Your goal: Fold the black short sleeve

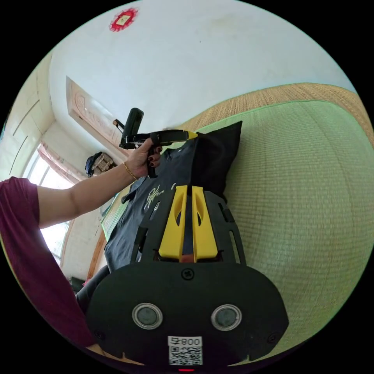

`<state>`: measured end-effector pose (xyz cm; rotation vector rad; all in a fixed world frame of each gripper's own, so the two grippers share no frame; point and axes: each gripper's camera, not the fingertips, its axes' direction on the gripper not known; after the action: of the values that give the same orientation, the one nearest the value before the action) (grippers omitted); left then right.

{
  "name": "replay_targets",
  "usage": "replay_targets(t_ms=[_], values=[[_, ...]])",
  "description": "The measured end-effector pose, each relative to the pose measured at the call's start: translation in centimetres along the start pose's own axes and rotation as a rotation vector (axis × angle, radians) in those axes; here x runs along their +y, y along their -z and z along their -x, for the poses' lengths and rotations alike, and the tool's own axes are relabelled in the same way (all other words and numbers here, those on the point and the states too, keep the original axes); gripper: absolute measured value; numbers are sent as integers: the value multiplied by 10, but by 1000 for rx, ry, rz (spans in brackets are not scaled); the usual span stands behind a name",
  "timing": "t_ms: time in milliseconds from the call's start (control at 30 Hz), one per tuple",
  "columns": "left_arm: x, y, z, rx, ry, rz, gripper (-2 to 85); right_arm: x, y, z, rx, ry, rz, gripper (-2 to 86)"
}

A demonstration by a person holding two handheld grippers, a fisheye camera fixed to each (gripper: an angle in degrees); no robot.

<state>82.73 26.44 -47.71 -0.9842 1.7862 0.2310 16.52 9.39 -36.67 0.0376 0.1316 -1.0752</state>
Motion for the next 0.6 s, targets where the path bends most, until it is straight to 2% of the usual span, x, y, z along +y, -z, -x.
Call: replay_targets(t_ms=[133,333,433,600], values=[[8,-5,11,-66,50,15,8,-3,-21,5,67,9,52,21],[10,-8,-9,14,-42,-67,8,-6,-45,11,113,35,115,18],[7,-33,-17,34,-97,8,5,-7,-56,13,86,54,134,13],[10,-73,-14,-76,-90,112,2,-10,-72,18,9,105,180,4]])
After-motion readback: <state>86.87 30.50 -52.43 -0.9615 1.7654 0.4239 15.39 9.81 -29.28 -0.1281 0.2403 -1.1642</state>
